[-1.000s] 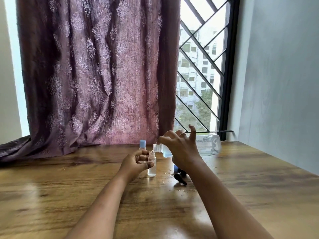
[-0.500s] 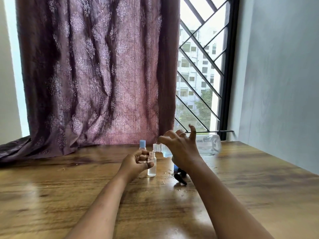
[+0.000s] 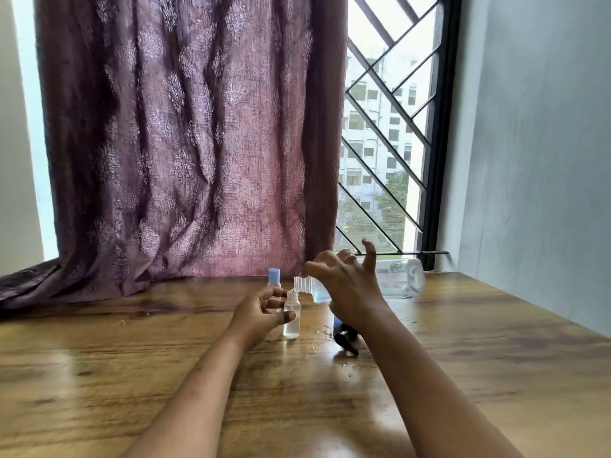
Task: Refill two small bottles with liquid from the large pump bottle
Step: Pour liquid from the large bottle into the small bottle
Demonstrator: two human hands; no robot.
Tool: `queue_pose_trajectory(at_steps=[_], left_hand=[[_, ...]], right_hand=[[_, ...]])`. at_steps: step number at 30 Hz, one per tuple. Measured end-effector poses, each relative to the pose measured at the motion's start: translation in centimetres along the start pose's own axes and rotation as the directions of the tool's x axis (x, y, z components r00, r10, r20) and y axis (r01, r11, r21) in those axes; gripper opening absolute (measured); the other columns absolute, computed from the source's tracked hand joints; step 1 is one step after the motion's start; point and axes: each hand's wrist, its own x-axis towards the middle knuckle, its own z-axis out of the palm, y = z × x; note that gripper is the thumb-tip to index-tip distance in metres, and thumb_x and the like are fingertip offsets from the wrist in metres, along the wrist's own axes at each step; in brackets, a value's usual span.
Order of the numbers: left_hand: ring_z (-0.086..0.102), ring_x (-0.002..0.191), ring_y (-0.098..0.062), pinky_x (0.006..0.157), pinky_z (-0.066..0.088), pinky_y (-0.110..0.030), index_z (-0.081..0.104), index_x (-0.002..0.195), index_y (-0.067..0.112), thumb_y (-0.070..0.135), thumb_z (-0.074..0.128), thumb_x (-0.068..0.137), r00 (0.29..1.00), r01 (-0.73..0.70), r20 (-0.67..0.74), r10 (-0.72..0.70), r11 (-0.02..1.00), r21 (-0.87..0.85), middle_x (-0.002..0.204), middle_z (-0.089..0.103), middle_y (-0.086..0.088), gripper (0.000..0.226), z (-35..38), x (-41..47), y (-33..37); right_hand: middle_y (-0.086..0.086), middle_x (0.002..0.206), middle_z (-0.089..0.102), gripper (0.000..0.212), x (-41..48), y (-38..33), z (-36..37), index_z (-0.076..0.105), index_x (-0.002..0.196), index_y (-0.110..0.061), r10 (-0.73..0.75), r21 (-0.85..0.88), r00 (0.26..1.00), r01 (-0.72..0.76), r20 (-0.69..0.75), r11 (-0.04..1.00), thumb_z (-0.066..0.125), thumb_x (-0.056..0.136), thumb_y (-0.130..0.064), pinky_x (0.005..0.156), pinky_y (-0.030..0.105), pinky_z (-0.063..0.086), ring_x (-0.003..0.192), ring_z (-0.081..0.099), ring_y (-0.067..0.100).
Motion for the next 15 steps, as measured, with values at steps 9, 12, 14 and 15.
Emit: queue_pose_trajectory(at_steps=[9, 12, 14, 15], left_hand=[[0.063, 0.065, 0.005, 0.062, 0.048, -0.007, 0.061, 0.086, 0.028, 0.000, 0.075, 0.073, 1.000, 0.001, -0.010, -0.001, 1.000, 0.006, 0.075, 0.066, 0.009, 0.034, 0.02, -0.02, 0.02], [0.063, 0.066, 0.003, 0.064, 0.049, -0.009, 0.061, 0.086, 0.028, 0.000, 0.074, 0.073, 1.000, -0.007, -0.005, 0.007, 1.000, 0.006, 0.075, 0.067, 0.008, 0.034, 0.05, -0.05, 0.05], [0.063, 0.068, 0.001, 0.064, 0.050, -0.009, 0.062, 0.086, 0.028, -0.001, 0.075, 0.072, 1.000, -0.004, -0.008, 0.004, 1.000, 0.001, 0.072, 0.068, 0.009, 0.034, 0.04, -0.01, 0.01], [0.062, 0.068, 0.001, 0.064, 0.050, -0.009, 0.062, 0.086, 0.028, -0.001, 0.075, 0.072, 1.000, -0.002, -0.011, 0.002, 1.000, -0.001, 0.072, 0.068, 0.009, 0.034, 0.02, 0.02, -0.03]], right_hand=[[-0.012, 0.127, 0.048, 0.066, -0.02, 0.00, -0.01, 0.046, 0.113, -0.043, 0.000, 0.003, 1.000, 0.000, -0.005, 1.000, 0.056, 0.067, 0.004, 0.101, 0.050, -0.005, 0.121, 0.046, 0.022], [-0.011, 0.127, 0.049, 0.066, -0.01, -0.03, -0.09, 0.046, 0.113, -0.042, -0.001, 0.006, 1.000, 0.001, -0.003, 1.000, 0.056, 0.067, 0.004, 0.101, 0.051, -0.004, 0.121, 0.046, 0.023], [-0.011, 0.128, 0.048, 0.066, -0.01, -0.02, -0.17, 0.046, 0.114, -0.043, -0.003, 0.004, 1.000, 0.003, -0.002, 1.000, 0.056, 0.068, 0.003, 0.102, 0.051, -0.004, 0.122, 0.046, 0.023], [-0.011, 0.128, 0.048, 0.065, -0.02, -0.02, -0.21, 0.046, 0.114, -0.043, -0.003, 0.002, 1.000, 0.003, -0.002, 1.000, 0.056, 0.068, 0.003, 0.101, 0.050, -0.004, 0.122, 0.045, 0.023]])
